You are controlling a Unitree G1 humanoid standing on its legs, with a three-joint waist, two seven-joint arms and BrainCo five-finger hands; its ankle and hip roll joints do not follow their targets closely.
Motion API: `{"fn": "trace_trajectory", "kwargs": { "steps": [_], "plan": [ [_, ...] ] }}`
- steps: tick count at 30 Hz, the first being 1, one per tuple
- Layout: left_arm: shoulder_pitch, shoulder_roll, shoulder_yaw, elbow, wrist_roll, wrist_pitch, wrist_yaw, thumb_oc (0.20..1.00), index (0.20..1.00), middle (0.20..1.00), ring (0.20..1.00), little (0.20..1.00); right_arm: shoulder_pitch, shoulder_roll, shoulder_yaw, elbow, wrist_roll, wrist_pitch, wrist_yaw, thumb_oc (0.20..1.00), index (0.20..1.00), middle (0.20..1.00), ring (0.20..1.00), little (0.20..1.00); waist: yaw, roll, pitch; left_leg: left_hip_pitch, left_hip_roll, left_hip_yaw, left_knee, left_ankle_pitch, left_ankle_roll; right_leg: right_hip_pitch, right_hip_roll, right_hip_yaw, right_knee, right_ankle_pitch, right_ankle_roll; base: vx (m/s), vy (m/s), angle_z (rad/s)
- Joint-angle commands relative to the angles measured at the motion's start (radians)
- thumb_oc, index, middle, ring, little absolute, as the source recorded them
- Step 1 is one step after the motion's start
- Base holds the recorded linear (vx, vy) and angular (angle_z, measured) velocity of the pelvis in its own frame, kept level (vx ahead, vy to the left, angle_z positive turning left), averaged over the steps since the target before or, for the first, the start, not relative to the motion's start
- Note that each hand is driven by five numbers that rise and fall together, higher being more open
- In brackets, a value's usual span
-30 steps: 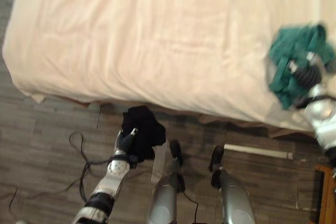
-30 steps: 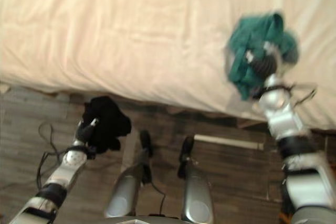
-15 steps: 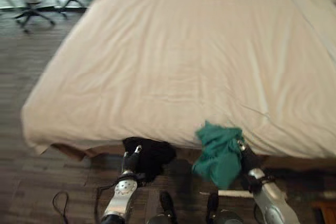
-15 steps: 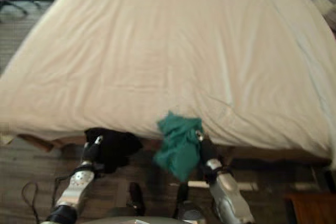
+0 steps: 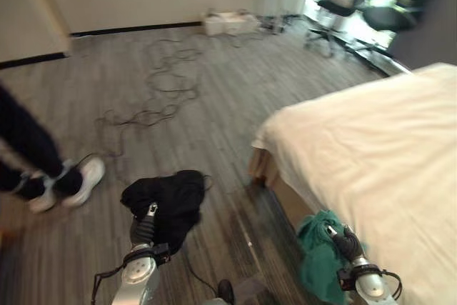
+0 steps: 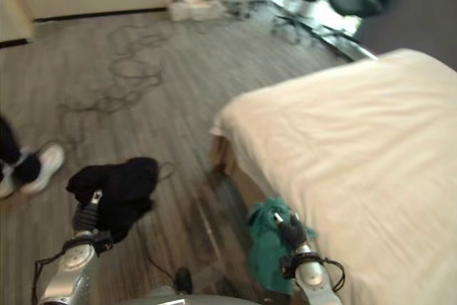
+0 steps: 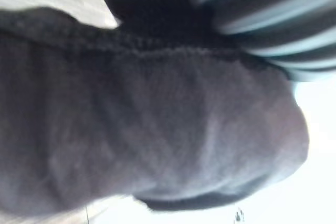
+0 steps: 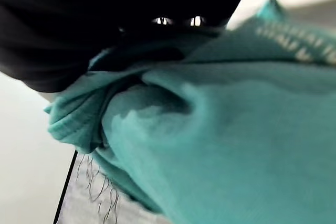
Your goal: Tidy up the quilt and then pick up the clothes from the bed and put them into the laundry hamper.
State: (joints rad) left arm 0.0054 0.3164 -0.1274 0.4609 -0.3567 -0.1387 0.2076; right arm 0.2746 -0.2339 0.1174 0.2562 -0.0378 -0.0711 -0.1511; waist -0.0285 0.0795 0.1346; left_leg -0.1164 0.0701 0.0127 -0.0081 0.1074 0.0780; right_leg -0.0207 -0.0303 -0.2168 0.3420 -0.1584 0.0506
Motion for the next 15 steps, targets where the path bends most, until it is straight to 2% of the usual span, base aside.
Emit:
{"fn": "trace_trajectory", "kwargs": {
  "steps": [1, 2, 3, 4, 5, 6, 7, 8, 13, 14, 15],
  "plan": [
    [0.063, 0.081, 0.042, -0.111, -0.029, -0.078, -0.073, 0.200, 0.200, 0.200, 0.200, 0.200, -0.104, -0.041, -0.060, -0.030, 0.024, -0.048, -0.026, 0.200, 0.200, 0.200, 0.200, 0.200, 0.000, -0.071, 0.055, 0.111, -0.043, 0.091, -0.079, -0.131, -0.096, -0.065, -0.109, 0.049, -0.183, 0.106, 0.118, 0.18, 0.065, 3.10],
    [0.088, 0.104, 0.038, -0.097, 0.095, -0.050, -0.032, 0.200, 0.200, 0.200, 0.200, 0.200, -0.098, -0.023, -0.082, -0.015, 0.053, -0.051, -0.032, 0.200, 0.200, 0.200, 0.200, 0.200, -0.008, -0.066, 0.055, 0.118, -0.062, 0.042, -0.079, -0.131, -0.092, -0.083, -0.084, 0.121, -0.241, 0.124, 0.117, 0.20, 0.019, 2.44],
    [0.094, 0.109, 0.002, -0.154, 0.145, -0.051, -0.028, 0.200, 0.200, 0.200, 0.200, 0.200, -0.118, -0.029, -0.090, -0.003, 0.083, -0.057, -0.038, 0.200, 0.200, 0.200, 0.200, 0.200, -0.009, -0.070, 0.060, 0.125, -0.081, -0.003, -0.079, -0.138, -0.090, -0.079, -0.076, 0.175, -0.302, 0.141, 0.123, 0.20, -0.012, 2.79],
    [0.109, 0.092, -0.012, -0.185, 0.079, -0.084, -0.062, 0.200, 0.200, 0.200, 0.200, 0.200, -0.138, -0.026, -0.100, 0.052, 0.115, -0.068, -0.069, 0.200, 0.200, 0.200, 0.200, 0.200, 0.010, -0.085, 0.064, 0.137, -0.106, -0.067, -0.079, -0.144, -0.089, -0.055, -0.071, 0.210, -0.338, 0.148, 0.122, 0.11, -0.022, 1.99],
    [0.108, 0.092, -0.012, -0.184, 0.079, -0.084, -0.063, 0.200, 0.200, 0.200, 0.200, 0.200, -0.138, -0.025, -0.101, 0.053, 0.115, -0.068, -0.069, 0.200, 0.200, 0.200, 0.200, 0.200, 0.009, -0.085, 0.063, 0.134, -0.107, -0.068, -0.079, -0.142, -0.089, -0.057, -0.072, 0.210, -0.340, 0.150, 0.123, 0.09, -0.073, 1.80],
    [0.085, 0.058, -0.016, -0.105, 0.048, -0.085, -0.067, 0.200, 0.200, 0.200, 0.200, 0.200, -0.127, -0.013, -0.090, 0.058, 0.162, -0.072, -0.035, 0.200, 0.200, 0.200, 0.200, 0.200, 0.022, -0.096, 0.053, 0.141, -0.110, -0.075, -0.079, -0.155, -0.090, -0.054, -0.085, 0.176, -0.327, 0.167, 0.127, 0.16, -0.154, 1.73],
    [0.080, 0.024, -0.022, -0.049, 0.024, -0.083, -0.055, 0.200, 0.200, 0.200, 0.200, 0.200, -0.130, -0.001, -0.080, 0.094, 0.198, -0.076, -0.024, 0.200, 0.200, 0.200, 0.200, 0.200, 0.026, -0.096, 0.030, 0.158, -0.107, -0.083, -0.079, -0.166, -0.086, -0.042, -0.081, 0.169, -0.320, 0.203, 0.143, 0.16, -0.155, 1.65],
    [0.080, 0.023, -0.022, -0.049, 0.024, -0.083, -0.055, 0.200, 0.200, 0.200, 0.200, 0.200, -0.131, -0.001, -0.080, 0.095, 0.198, -0.077, -0.024, 0.200, 0.200, 0.200, 0.200, 0.200, 0.026, -0.096, 0.030, 0.159, -0.106, -0.083, -0.079, -0.166, -0.086, -0.041, -0.080, 0.169, -0.321, 0.203, 0.143, 0.16, -0.107, 1.31],
    [0.117, -0.005, -0.018, -0.054, 0.011, -0.066, -0.052, 0.200, 0.200, 0.200, 0.200, 0.200, -0.143, -0.008, -0.068, 0.122, 0.217, -0.077, -0.023, 0.200, 0.200, 0.200, 0.200, 0.200, 0.048, -0.097, -0.002, 0.187, -0.090, -0.065, -0.079, -0.173, -0.094, 0.011, -0.090, 0.154, -0.386, 0.212, 0.133, 0.07, -0.036, -0.25],
    [-0.196, -0.107, -0.200, 0.265, 0.211, -0.018, 0.044, 0.200, 0.200, 0.200, 0.200, 0.200, -0.263, -0.121, 0.011, 0.671, 0.202, -0.051, -0.066, 0.200, 0.200, 0.200, 0.200, 0.200, 0.092, -0.054, 0.023, 0.173, -0.095, -0.041, -0.079, -0.139, -0.104, 0.073, -0.028, 0.056, -0.333, 0.070, 0.076, 0.06, -0.018, -0.06],
    [-0.197, -0.107, -0.200, 0.266, 0.212, -0.018, 0.044, 0.200, 0.200, 0.200, 0.200, 0.200, -0.263, -0.121, 0.011, 0.671, 0.202, -0.051, -0.066, 0.200, 0.200, 0.200, 0.200, 0.200, 0.092, -0.054, 0.024, 0.173, -0.095, -0.041, -0.079, -0.139, -0.104, 0.074, -0.028, 0.056, -0.333, 0.070, 0.076, 0.08, -0.036, -0.02]
  ]
}}
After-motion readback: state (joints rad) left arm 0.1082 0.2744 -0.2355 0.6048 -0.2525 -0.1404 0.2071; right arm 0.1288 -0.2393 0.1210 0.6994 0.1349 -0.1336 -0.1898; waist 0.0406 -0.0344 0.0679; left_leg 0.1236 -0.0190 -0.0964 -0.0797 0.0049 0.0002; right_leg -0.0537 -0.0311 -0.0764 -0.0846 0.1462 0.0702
